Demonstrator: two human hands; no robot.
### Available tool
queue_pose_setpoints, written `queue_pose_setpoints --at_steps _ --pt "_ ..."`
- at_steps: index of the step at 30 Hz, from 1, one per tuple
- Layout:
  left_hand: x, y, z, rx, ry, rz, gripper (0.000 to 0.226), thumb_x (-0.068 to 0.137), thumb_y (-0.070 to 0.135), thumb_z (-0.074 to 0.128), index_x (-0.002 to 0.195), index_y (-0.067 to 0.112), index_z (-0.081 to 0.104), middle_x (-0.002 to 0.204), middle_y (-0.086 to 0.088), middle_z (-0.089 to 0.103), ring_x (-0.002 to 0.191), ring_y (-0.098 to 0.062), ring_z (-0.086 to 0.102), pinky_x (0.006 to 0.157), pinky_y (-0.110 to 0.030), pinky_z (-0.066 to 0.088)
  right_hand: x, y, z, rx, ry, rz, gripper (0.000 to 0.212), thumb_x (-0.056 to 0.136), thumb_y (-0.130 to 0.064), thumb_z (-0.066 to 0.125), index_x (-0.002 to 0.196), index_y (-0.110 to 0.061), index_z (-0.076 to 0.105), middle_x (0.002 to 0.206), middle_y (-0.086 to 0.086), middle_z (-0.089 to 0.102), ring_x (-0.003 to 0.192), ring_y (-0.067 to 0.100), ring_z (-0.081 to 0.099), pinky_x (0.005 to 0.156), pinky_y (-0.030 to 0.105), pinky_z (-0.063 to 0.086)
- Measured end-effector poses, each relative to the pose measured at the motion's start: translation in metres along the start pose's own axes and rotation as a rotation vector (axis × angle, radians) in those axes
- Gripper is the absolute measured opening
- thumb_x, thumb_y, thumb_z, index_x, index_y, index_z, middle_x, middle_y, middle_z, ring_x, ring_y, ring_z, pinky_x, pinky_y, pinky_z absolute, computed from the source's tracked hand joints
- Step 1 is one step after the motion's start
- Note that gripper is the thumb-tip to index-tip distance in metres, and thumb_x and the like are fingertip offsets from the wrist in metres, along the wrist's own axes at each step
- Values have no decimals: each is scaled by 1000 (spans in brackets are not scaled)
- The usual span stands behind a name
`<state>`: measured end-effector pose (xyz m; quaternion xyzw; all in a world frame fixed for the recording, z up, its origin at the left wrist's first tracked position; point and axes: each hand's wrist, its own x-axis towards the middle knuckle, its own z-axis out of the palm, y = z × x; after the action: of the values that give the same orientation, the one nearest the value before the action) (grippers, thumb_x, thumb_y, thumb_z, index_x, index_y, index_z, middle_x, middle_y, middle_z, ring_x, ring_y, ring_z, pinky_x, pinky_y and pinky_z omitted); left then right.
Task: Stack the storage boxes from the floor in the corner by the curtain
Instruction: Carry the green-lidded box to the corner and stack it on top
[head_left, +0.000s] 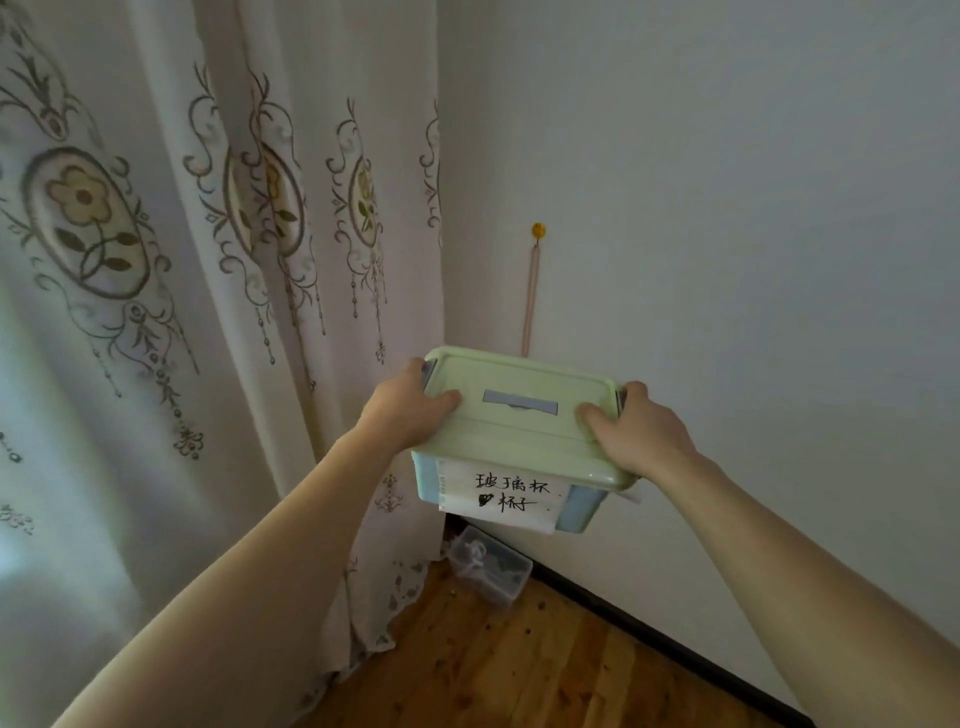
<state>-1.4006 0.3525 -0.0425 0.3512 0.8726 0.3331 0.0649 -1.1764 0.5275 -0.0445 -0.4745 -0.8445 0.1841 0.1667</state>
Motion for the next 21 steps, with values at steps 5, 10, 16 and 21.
queue_pose_setpoints --at_steps 5,10,16,21 --pt "64 9 29 -38 -13 6 70 86 51 60 144 20 37 131 -8 57 107 -30 56 77 -31 40 57 14 17 40 31 23 63 88 -64 46 125 -14 39 100 6 61 89 31 58 70 35 42" --pt "101 16 67 -80 47 39 67 85 50 63 139 18 44 126 -7 59 106 -28 57 79 -31 42 101 32 28 40 43 44 60 88 -63 46 123 -14 39 98 8 61 89 32 58 71 36 41" --pt "136 15 98 -113 39 27 67 85 51 62 142 22 41 129 -2 57 99 -19 54 79 -31 42 137 46 49 47 32 57 60 88 -62 43 125 -16 37 88 2 59 78 27 57 63 35 40" --pt "164 1 115 -149 22 8 67 85 49 63 142 22 42 133 -1 56 115 -24 56 89 -34 44 158 45 72 42 -9 58 62 88 -64 41 129 -18 34 95 5 61 81 28 61 70 38 51"
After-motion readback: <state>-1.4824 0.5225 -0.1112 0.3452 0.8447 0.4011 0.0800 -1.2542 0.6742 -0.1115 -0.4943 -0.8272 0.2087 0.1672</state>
